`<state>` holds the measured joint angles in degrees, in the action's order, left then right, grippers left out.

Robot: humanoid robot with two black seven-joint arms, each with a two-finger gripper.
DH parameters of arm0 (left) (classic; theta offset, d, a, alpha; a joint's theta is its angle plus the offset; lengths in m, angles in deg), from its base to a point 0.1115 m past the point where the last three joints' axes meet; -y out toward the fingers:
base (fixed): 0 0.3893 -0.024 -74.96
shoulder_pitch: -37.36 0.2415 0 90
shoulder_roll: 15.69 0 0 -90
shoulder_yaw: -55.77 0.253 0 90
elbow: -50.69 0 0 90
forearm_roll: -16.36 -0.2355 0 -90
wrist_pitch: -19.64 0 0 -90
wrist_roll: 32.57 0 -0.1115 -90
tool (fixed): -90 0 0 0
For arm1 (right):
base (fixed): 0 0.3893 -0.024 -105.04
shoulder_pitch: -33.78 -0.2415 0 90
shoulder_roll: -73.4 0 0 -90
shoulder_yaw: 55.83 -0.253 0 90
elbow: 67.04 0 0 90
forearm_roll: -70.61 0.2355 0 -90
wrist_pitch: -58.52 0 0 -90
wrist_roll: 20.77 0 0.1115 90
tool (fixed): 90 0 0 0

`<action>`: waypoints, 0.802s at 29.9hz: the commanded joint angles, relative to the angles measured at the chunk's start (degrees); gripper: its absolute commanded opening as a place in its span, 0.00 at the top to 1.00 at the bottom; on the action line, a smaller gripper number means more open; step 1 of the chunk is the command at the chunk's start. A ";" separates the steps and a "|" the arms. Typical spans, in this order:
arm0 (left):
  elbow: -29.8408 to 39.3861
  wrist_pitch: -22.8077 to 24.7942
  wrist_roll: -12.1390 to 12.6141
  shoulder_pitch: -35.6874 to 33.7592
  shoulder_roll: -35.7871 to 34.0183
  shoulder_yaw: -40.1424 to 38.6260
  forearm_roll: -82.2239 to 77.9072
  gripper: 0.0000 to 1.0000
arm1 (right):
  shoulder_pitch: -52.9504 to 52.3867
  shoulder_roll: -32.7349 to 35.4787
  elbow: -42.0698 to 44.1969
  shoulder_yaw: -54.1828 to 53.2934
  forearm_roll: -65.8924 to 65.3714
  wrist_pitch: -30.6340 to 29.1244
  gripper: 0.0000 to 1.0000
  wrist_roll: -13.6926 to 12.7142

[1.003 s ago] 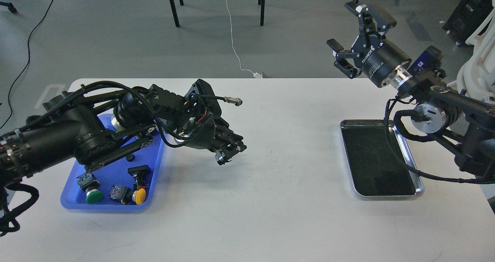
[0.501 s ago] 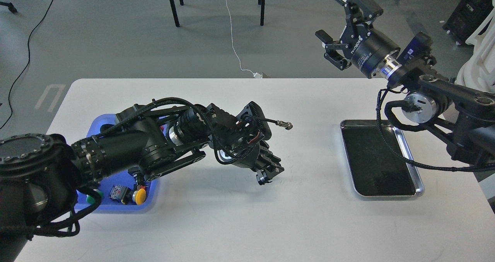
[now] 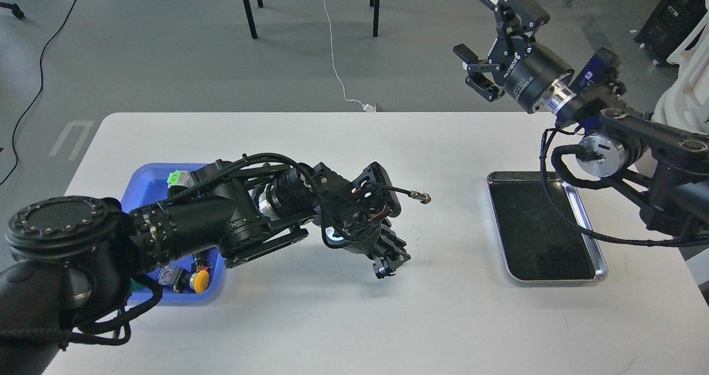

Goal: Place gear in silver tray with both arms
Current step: 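Carry the gear with the left gripper toward the table center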

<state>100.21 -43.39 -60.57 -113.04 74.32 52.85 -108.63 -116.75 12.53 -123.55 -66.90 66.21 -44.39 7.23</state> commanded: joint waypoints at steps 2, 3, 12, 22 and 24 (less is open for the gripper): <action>-0.12 0.01 0.00 -0.08 -0.01 -0.07 0.00 0.87 | 0.06 0.04 0.00 0.00 0.00 0.00 0.01 0.00; -0.12 0.01 0.00 -0.08 -0.01 -0.07 0.00 0.87 | 0.06 -0.04 0.00 0.00 0.00 0.00 0.01 0.00; -3.55 -0.08 0.00 0.01 -0.01 -0.07 0.00 0.86 | 0.06 -0.04 0.52 0.00 0.00 -0.09 0.01 0.00; -3.73 -0.34 0.00 0.63 -0.01 0.02 0.00 0.74 | 0.06 -0.04 1.40 0.00 0.00 -0.09 0.01 0.00; -3.73 -0.34 0.00 0.63 -0.01 0.02 0.00 0.63 | 0.06 -0.04 1.40 0.00 0.00 -0.09 0.01 0.00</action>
<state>96.51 -43.71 -60.57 -112.43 74.31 52.87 -108.64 -116.62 12.49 -122.17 -66.90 66.21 -44.49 7.23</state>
